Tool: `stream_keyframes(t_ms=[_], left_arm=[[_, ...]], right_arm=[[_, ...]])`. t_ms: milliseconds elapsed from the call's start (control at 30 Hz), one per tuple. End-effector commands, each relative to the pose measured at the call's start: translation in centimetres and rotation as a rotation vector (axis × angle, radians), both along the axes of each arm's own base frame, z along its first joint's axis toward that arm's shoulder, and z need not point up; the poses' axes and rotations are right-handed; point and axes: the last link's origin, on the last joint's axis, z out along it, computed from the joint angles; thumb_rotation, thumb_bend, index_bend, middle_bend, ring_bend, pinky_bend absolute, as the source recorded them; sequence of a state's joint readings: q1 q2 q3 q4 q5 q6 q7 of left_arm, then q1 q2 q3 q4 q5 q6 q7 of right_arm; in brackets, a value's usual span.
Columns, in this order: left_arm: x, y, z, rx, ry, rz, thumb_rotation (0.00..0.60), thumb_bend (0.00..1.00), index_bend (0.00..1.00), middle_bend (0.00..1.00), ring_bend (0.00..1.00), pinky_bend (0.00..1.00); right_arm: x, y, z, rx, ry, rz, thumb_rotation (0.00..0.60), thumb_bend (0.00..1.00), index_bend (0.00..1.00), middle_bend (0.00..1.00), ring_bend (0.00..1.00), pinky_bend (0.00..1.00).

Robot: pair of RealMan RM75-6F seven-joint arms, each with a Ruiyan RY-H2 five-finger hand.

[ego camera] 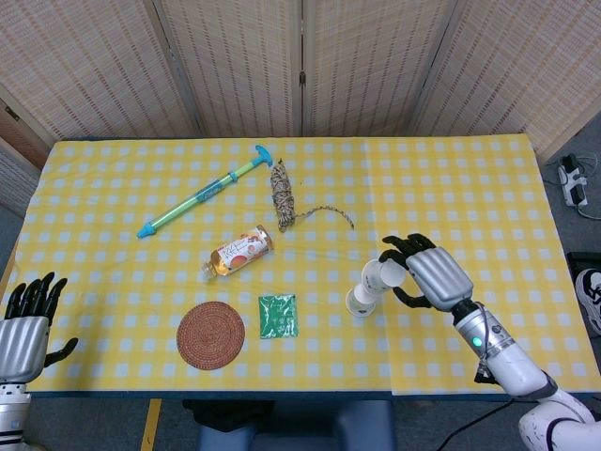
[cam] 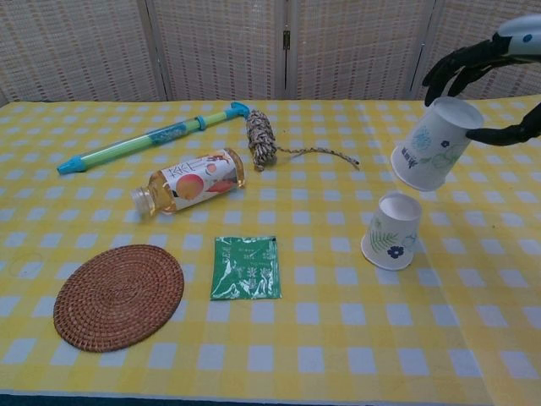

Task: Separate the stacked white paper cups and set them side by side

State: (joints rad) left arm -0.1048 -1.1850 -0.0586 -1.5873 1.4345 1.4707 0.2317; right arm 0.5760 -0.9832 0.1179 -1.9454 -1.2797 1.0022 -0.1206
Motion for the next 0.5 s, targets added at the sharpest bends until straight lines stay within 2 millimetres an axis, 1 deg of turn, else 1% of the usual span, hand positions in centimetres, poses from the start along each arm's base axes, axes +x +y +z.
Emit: stream_keyframes(t_ms=[33,167,333,500], left_arm=[[0.1,0.0,-0.1,-0.003,-0.002,-0.003,0.600,0.24,0.09,0.06,0.06,0.00],[0.3,0.1,-0.2,-0.008,-0.005,-0.009,0.600,0.24,0.08,0.06,0.06,0.00],[0.5,0.1,-0.4,-0.016,-0.007,-0.019,0.600,0.24,0.08,0.06,0.06,0.00],[0.5,0.0,-0.2,-0.009,-0.009,-0.018,0.600,0.24,0.08,0.06,0.06,0.00]], right_arm=[[-1.4,0.5,0.9,-0.019,0.003,-0.032,0.600,0.45,0.39,0.17,0.21,0.13],[-3.5,0.9,0.5,0.013,0.023,-0.087,0.600,0.45,0.39,0.17,0.22,0.13],[-6.0,0.7,-1.6,0.070,0.050,-0.146,0.600,0.45,0.39,0.17,0.22,0.13],[-7.1,0.4,-3.9,0.105,0.054,-0.157,0.600,0.45,0.39,0.17,0.22,0.13]])
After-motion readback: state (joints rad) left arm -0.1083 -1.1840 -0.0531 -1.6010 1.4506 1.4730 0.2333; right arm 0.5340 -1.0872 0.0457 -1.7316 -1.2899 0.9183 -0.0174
